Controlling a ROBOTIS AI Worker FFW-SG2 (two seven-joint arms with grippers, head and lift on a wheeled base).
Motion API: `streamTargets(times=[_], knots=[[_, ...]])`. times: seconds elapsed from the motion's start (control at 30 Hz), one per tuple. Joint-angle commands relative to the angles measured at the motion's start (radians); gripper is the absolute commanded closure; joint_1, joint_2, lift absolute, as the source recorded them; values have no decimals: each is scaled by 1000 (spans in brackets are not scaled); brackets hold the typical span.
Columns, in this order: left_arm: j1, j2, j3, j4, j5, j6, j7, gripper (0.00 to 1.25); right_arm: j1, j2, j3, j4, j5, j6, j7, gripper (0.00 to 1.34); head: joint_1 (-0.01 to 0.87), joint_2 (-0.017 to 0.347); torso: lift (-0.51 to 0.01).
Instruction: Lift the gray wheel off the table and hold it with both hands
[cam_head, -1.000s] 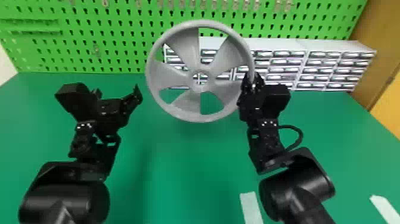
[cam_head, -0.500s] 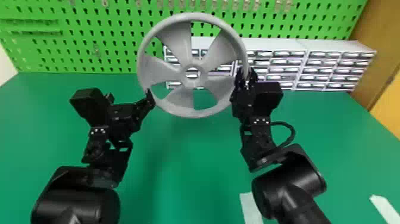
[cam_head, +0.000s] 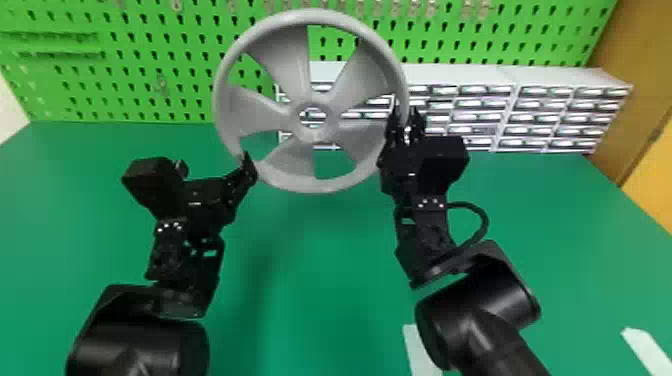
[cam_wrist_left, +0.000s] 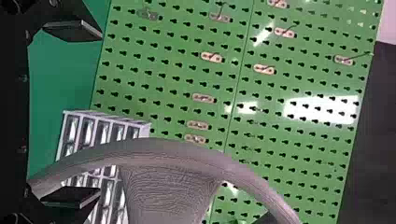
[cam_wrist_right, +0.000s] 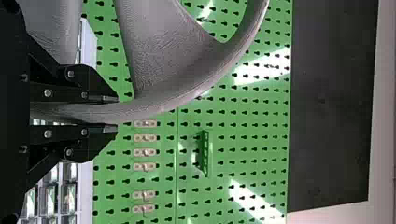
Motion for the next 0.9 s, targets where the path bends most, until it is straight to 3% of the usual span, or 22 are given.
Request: streamTargets(times=[0.0,0.57,0.87], knots=[[-15,-1,-8,19,-1,-14,1,119,1,0,8,-3,2,-3,-1,1164,711,15,-98],[-48,-1,-22,85,8,-69,6,145,-2,-6,26,-4,2,-5,-1,1164,711,15,-98],[-50,-1,-23,93,7,-74,15,498,-2,-8,26,-4,0,-6,-1,1164,711,15,-98]])
